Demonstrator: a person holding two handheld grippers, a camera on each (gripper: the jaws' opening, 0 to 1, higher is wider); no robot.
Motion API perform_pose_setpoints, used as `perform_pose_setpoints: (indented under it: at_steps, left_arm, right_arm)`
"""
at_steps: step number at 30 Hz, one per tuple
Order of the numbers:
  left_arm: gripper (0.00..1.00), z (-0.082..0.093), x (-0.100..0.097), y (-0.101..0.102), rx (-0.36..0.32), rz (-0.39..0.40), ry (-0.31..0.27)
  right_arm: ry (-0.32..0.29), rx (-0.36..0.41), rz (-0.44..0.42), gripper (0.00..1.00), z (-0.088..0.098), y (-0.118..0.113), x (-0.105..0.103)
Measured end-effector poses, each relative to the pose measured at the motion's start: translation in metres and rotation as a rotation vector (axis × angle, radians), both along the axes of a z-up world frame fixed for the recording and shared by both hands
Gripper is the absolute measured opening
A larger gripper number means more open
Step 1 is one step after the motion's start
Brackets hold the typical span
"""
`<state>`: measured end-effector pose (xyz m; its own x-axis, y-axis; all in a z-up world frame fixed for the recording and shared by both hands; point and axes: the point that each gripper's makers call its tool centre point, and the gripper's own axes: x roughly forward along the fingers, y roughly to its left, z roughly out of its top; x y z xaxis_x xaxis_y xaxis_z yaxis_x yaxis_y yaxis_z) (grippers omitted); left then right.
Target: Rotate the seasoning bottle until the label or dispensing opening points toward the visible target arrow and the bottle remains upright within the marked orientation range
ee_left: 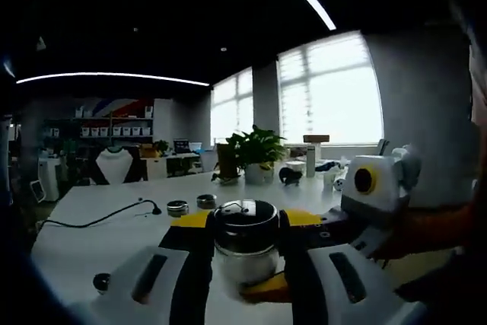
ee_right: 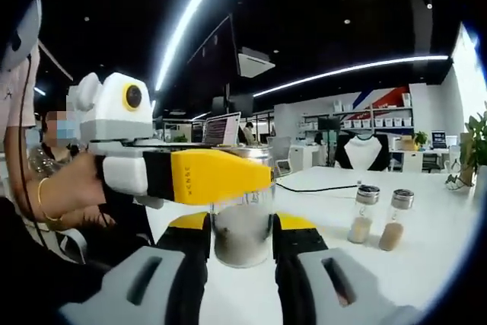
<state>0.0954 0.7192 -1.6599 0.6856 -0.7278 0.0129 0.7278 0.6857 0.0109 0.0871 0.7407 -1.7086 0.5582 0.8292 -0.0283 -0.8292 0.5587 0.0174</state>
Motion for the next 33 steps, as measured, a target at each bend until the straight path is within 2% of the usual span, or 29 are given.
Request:
perform_pose_setpoints:
  at_steps: [2,4,5,8,10,12,14,17,20,25,27,29,33]
  left_arm:
    - [0.35,0.002,-0.002,-0.001,-0.011,-0.021,0.011]
    - [0.34,0.007,-0.008,-0.004,-0.017,-0.075,0.004]
    - [0.34,0.011,-0.013,-0.009,-0.013,-0.127,-0.027]
    - [0.35,0.017,-0.016,-0.009,-0.041,-0.145,-0.044]
    - [0.35,0.021,-0.027,-0.016,-0.010,-0.212,-0.070]
    - [0.35,0.021,-0.028,-0.017,0.011,-0.241,-0.072]
    - [0.35,0.021,-0.029,-0.016,0.024,-0.272,-0.064]
    - [0.35,0.025,-0.032,-0.018,0.029,-0.316,-0.082]
    - [0.35,0.029,-0.037,-0.021,-0.042,-0.377,-0.038]
    - [0.38,0.030,-0.043,-0.022,-0.047,-0.416,-0.040]
    - [0.38,0.032,-0.045,-0.024,-0.043,-0.440,-0.070]
    - [0.38,0.031,-0.044,-0.026,-0.055,-0.458,-0.048]
    - [0.38,0.030,-0.052,-0.026,-0.052,-0.513,-0.043]
  right_arm:
    - [-0.003,-0.008,0.009,0.29,0.001,-0.001,-0.002]
    - [-0.004,0.009,0.032,0.29,0.005,-0.004,-0.006]
    - [0.013,0.040,0.054,0.29,0.008,-0.005,-0.009]
    - [0.006,0.067,0.106,0.29,0.014,-0.006,-0.016]
    - [-0.013,0.040,0.144,0.29,0.018,-0.010,-0.023]
    - [-0.011,0.037,0.156,0.29,0.019,-0.011,-0.024]
    - [-0.002,0.054,0.168,0.29,0.019,-0.011,-0.026]
    - [0.013,0.087,0.200,0.29,0.020,-0.008,-0.030]
    - [-0.001,0.109,0.224,0.29,0.025,-0.006,-0.036]
    - [-0.021,0.100,0.243,0.29,0.028,-0.005,-0.045]
    - [-0.014,0.103,0.245,0.29,0.027,-0.005,-0.047]
    - [-0.008,0.111,0.234,0.29,0.027,-0.007,-0.048]
    - [-0.021,0.092,0.244,0.29,0.028,-0.007,-0.053]
